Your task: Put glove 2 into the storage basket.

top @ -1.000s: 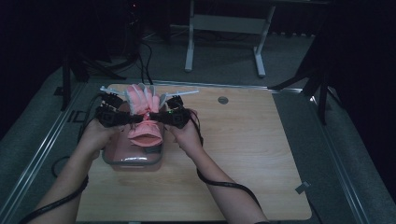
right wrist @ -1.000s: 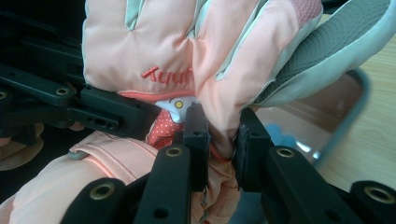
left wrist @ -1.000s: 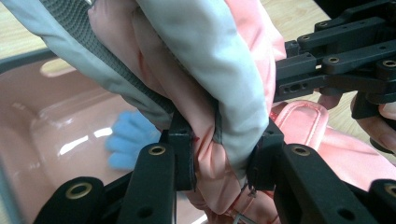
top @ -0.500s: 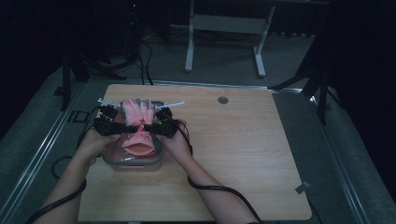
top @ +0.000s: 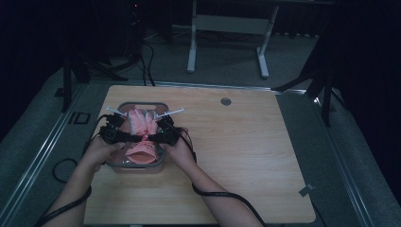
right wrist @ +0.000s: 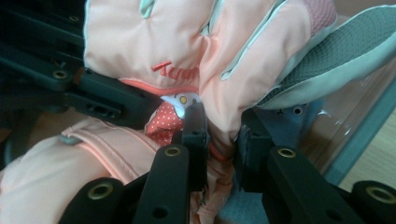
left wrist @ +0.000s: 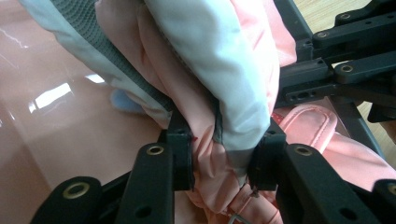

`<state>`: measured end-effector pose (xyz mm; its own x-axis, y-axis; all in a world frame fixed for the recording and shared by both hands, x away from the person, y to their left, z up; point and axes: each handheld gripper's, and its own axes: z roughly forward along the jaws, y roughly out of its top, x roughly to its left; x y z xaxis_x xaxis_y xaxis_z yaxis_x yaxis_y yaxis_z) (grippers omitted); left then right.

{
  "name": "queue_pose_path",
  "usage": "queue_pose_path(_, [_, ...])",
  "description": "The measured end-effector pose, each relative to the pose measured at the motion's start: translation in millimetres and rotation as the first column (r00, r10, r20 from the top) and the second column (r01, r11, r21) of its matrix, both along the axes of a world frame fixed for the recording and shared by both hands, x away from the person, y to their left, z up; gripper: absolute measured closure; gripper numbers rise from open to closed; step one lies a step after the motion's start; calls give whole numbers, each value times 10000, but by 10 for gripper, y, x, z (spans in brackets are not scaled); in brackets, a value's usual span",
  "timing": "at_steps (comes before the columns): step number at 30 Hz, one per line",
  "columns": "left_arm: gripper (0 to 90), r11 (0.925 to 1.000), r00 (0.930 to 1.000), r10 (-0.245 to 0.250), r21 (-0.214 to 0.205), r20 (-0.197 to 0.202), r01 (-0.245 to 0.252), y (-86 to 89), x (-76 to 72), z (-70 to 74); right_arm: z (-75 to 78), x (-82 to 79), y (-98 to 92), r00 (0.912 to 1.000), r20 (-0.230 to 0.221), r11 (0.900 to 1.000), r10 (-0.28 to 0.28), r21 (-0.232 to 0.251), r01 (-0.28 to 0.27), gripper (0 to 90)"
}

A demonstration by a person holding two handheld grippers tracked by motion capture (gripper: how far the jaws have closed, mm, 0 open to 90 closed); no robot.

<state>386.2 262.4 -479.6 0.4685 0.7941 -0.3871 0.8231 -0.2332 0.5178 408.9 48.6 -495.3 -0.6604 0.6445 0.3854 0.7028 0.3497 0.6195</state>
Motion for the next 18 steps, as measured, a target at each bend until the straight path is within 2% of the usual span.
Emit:
queue_pose_path(3, [630, 9998, 10000, 69, 163, 20, -70, -2, -2, -8, 5, 15, 14, 9999, -106, 9999, 80, -92, -80, 743])
queue_pose_path(5, [587, 9995, 9995, 282, 134, -138, -280, 14, 8, -18, 16, 26, 27, 9998, -145, 9998, 102, -193, -105, 711])
queue_pose_path(7, [546, 9988, 9992, 401, 293, -9, -401, 19, 1, -13, 38, 37, 39, 9999, -123, 9995, 91, -303, -95, 672])
queue_pose_path(13, [535, 9975, 9981, 604, 367, -94, -600, 44, -3, -26, 102, 54, 39, 9997, 167, 9984, 160, -540, -151, 583])
queue_pose_path(15, [532, 9971, 9979, 639, 417, -47, -636, 28, -3, -22, 140, 49, 28, 9988, 462, 9986, 150, -512, -126, 543])
queue_pose_path(18, [494, 9956, 9977, 618, 692, 264, -635, -4, -3, -4, 196, 66, -12, 9987, 460, 9997, 202, -115, -197, 494])
